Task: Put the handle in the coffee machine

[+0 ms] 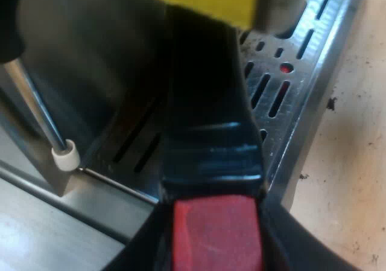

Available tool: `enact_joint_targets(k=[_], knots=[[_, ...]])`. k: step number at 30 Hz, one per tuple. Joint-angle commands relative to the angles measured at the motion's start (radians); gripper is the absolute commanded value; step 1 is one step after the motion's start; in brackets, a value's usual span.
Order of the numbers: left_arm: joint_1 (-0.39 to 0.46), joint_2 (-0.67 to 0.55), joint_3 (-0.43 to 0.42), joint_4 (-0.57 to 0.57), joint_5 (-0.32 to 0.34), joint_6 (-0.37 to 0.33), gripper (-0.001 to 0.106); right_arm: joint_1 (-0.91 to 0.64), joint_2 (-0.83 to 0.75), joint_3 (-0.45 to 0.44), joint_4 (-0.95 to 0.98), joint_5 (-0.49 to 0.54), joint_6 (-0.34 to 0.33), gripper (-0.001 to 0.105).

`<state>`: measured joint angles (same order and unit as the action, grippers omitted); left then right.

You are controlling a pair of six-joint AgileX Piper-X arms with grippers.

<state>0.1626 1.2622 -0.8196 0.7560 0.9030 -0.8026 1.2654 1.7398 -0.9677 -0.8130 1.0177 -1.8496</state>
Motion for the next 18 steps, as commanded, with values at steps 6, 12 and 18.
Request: enact_joint_targets(k=[6,12,18], knots=[[-0.002,-0.029,-0.038,-0.004,0.092,0.018,0.000,-0.005,-0.004,0.000,-0.014,-0.005,-0.015,0.070],[-0.002,-0.073,-0.057,-0.006,0.113,0.007,0.000,-0.005,-0.004,0.000,-0.011,-0.005,-0.015,0.070],[-0.002,-0.078,-0.057,0.010,0.194,-0.054,0.000,-0.005,-0.004,0.000,-0.012,-0.012,-0.013,0.070]])
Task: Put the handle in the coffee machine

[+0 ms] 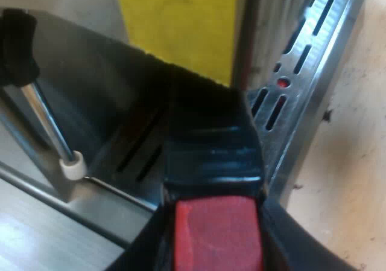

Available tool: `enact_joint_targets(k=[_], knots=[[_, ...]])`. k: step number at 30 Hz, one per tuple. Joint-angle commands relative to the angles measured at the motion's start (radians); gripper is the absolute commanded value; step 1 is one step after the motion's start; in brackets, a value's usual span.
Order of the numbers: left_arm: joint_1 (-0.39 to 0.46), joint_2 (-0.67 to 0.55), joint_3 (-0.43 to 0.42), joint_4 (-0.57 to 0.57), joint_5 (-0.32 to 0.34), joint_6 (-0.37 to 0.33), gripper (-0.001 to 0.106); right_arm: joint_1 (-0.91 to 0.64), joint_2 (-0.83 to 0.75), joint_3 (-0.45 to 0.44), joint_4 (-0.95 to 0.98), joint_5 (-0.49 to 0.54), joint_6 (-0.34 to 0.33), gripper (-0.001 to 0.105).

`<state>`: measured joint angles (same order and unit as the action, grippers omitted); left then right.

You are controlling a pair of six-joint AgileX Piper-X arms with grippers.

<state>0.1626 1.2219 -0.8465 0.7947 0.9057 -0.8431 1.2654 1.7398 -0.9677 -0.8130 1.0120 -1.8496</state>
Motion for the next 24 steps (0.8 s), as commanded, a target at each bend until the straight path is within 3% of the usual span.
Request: enact_joint_targets(k=[1,14,19,24], knots=[[-0.002,-0.038,-0.031,-0.023,0.191,-0.013,0.000,-0.005,-0.004,0.000,-0.012,-0.006,-0.013,0.070],[-0.002,-0.038,-0.031,-0.002,0.186,-0.013,0.000,-0.023,-0.004,0.000,0.022,-0.029,-0.004,0.070],[-0.002,-0.038,-0.031,0.002,0.178,-0.013,0.000,-0.082,-0.004,0.000,0.106,-0.029,0.120,0.070],[-0.002,-0.038,-0.031,0.001,0.171,-0.013,0.000,-0.148,0.006,0.000,0.115,-0.129,0.133,0.068]])
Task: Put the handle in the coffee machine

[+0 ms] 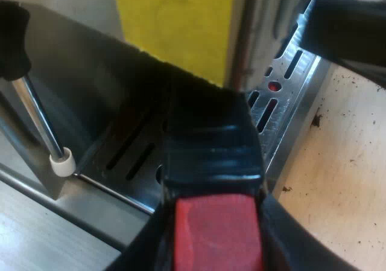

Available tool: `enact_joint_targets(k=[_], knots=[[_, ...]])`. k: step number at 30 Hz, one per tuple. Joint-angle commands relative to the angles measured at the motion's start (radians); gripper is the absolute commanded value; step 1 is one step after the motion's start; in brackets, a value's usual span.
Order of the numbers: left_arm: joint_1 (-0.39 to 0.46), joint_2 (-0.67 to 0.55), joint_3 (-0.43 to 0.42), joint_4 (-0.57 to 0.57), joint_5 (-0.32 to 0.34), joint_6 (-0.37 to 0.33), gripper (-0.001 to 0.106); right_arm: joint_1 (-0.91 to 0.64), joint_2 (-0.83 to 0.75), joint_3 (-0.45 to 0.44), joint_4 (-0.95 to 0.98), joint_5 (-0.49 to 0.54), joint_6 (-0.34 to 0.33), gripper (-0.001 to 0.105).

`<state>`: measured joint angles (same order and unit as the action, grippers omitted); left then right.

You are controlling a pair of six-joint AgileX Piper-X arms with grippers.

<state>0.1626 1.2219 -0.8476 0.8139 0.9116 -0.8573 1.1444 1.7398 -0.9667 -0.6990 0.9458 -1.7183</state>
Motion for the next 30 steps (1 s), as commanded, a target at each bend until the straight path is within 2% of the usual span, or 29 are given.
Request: enact_joint_targets(k=[1,3,5,6,12,14,17,19,23,30], knots=[[-0.002,-0.038,-0.030,-0.018,0.165,0.001,0.000,-0.045,0.015,-0.001,0.006,-0.126,0.002,0.063],[-0.002,-0.038,-0.030,-0.018,0.165,0.001,0.000,-0.067,0.033,-0.001,0.002,-0.192,0.002,0.052],[-0.002,-0.038,-0.030,-0.018,0.165,0.001,0.000,-0.083,0.058,-0.001,-0.009,-0.204,0.002,0.040],[-0.002,-0.038,-0.030,-0.018,0.165,0.001,0.000,-0.084,0.066,-0.001,-0.010,-0.204,0.002,0.039],[-0.002,-0.038,-0.030,-0.018,0.165,0.001,0.000,-0.088,0.170,-0.007,-0.169,-0.202,-0.039,0.038],[-0.002,-0.038,-0.030,-0.018,0.165,0.001,0.000,-0.088,0.217,-0.026,-0.270,-0.194,-0.126,0.037],[-0.002,-0.038,-0.030,-0.018,0.165,0.001,0.000,-0.096,0.274,-0.062,-0.352,-0.194,-0.191,0.037],[-0.002,-0.038,-0.030,-0.018,0.165,0.001,0.000,-0.103,0.297,-0.089,-0.366,-0.180,-0.194,0.035],[-0.002,-0.038,-0.030,-0.018,0.165,0.001,0.000,-0.118,0.335,-0.150,-0.367,-0.148,-0.194,0.024],[-0.002,-0.038,-0.030,-0.010,0.165,0.001,0.000,-0.142,0.343,-0.203,-0.367,-0.121,-0.194,0.024]])
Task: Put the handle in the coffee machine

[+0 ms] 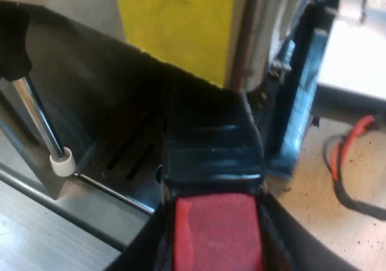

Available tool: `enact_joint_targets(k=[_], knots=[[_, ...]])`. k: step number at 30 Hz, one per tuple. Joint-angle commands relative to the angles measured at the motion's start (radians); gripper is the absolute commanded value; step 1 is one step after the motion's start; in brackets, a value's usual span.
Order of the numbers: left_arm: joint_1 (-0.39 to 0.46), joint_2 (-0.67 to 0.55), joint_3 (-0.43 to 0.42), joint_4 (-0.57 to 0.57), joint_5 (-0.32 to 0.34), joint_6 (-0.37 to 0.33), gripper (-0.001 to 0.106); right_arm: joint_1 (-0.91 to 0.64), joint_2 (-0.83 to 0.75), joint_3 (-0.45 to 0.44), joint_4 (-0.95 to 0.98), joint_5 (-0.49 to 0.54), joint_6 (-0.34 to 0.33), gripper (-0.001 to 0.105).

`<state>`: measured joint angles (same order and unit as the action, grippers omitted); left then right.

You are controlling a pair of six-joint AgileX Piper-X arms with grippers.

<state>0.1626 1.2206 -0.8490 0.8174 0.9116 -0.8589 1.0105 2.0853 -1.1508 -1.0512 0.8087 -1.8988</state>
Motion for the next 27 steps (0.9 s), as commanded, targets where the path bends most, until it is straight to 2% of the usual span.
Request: enact_joint_targets(k=[1,6,10,12,17,21,23,27], knots=[[-0.002,-0.037,-0.028,-0.014,0.165,0.003,0.000,-0.010,-0.003,-0.028,-0.017,0.026,-0.013,0.024],[-0.002,-0.037,-0.028,-0.014,0.165,0.003,0.000,-0.010,-0.003,-0.086,-0.023,0.032,-0.013,0.024],[-0.002,-0.037,-0.028,-0.014,0.165,0.003,0.000,-0.010,-0.003,-0.114,-0.045,0.132,-0.013,0.024],[-0.002,-0.037,-0.028,-0.014,0.165,0.003,0.000,-0.010,-0.003,-0.115,-0.078,0.140,-0.017,0.024],[-0.002,-0.037,-0.028,-0.014,0.165,0.003,0.000,0.008,-0.003,-0.115,-0.176,0.155,-0.144,0.024],[-0.002,-0.037,-0.028,-0.014,0.165,0.003,0.000,0.017,-0.003,-0.115,-0.230,0.155,-0.175,0.024],[-0.002,-0.037,-0.028,-0.014,0.165,0.003,0.000,0.016,-0.003,-0.115,-0.260,0.155,-0.218,0.024],[-0.002,-0.037,-0.028,-0.014,0.165,0.003,0.000,0.016,-0.003,-0.115,-0.332,0.155,-0.260,0.024]])
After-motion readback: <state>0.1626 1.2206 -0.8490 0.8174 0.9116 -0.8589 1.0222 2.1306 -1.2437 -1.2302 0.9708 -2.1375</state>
